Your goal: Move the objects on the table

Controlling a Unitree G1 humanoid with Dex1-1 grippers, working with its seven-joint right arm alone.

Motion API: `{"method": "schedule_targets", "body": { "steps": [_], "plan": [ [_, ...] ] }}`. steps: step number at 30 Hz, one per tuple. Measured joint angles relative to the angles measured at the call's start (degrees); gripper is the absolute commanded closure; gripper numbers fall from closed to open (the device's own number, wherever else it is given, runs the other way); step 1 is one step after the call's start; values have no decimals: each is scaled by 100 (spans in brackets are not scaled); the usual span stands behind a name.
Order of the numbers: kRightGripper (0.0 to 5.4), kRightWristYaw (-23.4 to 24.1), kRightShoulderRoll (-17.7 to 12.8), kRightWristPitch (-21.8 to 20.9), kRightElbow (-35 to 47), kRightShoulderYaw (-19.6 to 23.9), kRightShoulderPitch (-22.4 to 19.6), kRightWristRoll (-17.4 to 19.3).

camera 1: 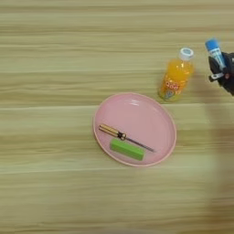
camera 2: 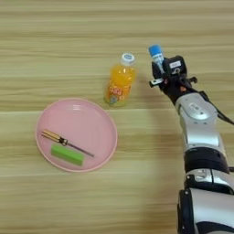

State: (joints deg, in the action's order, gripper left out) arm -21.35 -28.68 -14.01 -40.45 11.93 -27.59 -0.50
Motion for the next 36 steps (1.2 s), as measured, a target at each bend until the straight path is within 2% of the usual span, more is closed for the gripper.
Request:
{"method": "schedule_targets", "body": {
  "steps": [10, 19, 36],
  "plan": [
    [401, -209, -2, 123, -274, -282, 5, -72],
    [401, -291, -25, 101, -720, -558, 5, -321],
    [401, -398, -32, 36, -1316, -729, -13, -419]
  ]
}}
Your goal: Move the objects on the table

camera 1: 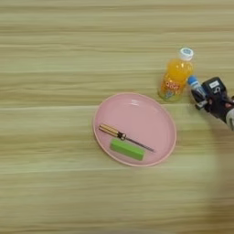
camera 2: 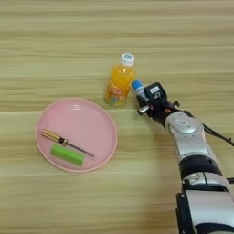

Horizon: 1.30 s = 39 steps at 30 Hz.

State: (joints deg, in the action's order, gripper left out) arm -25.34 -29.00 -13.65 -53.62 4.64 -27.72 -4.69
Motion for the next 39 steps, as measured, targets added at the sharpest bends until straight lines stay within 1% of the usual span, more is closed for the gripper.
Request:
{"method": "schedule_targets", "body": {
  "steps": [9, 18, 19, 20, 21, 27, 30, 35, 37, 39],
  "plan": [
    [401, -24, 0, -79, -128, -40, -32, -54],
    [401, -286, -5, -186, -112, -229, -48, -96],
    [364, -297, -7, -187, -106, -250, -48, -107],
    [363, -311, -11, -190, -95, -280, -48, -148],
    [349, -355, -12, -186, -95, -310, -44, -185],
    [294, -378, -9, -195, -66, -335, -39, -190],
    [256, -377, -9, -200, -54, -336, -39, -190],
    [221, -364, -20, -202, -37, -334, -39, -190],
    [191, -354, -22, -202, -28, -333, -39, -190],
    [171, -351, -26, -202, -18, -330, -39, -190]
  ]
}}
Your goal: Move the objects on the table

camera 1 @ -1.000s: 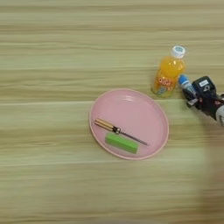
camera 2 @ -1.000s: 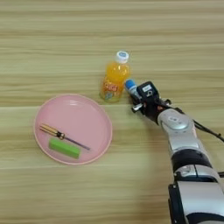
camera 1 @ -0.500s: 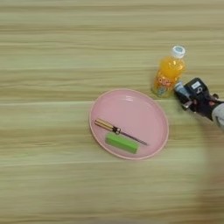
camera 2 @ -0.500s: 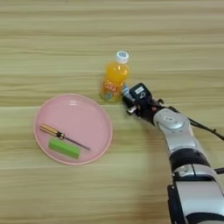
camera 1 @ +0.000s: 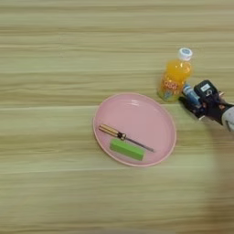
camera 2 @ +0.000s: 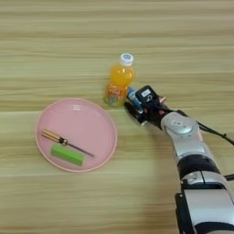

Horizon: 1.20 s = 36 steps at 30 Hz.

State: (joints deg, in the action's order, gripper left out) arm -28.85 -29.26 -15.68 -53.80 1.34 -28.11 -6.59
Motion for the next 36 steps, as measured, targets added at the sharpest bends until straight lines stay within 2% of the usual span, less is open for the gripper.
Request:
{"method": "schedule_targets", "body": {
  "steps": [8, 18, 29, 31, 36],
  "plan": [
    [101, -43, -58, 4, 45, 20, 4, 9],
    [9, -422, -145, 138, 532, 34, 207, 21],
    [4, -664, -244, 238, 1104, 193, 378, 161],
    [4, -771, -246, 277, 1319, 305, 423, 361],
    [4, -888, -243, 400, 1777, 400, 493, 589]
  ]
}}
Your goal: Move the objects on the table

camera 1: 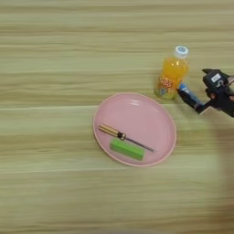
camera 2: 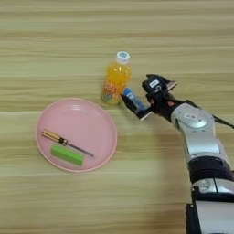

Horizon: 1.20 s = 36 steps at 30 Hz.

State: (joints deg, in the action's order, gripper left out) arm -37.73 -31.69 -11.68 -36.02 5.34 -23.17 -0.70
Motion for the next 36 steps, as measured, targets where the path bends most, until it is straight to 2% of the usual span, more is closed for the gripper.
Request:
{"method": "schedule_targets", "body": {
  "steps": [9, 13, 20, 25, 29, 33, 36],
  "plan": [
    [4, -284, 44, 267, 1163, 154, 285, 461],
    [4, -408, 42, 381, 1392, 201, 355, 595],
    [4, -782, 44, 401, 1752, 343, 454, 1077],
    [4, -1375, 144, 50, 2704, 444, 670, 1855],
    [4, -1552, 188, -14, 2980, 455, 798, 2083],
    [4, -2005, 186, 10, 3420, 391, 1060, 2424],
    [4, -2399, 102, 159, 3709, 191, 1316, 2477]
  ]
}}
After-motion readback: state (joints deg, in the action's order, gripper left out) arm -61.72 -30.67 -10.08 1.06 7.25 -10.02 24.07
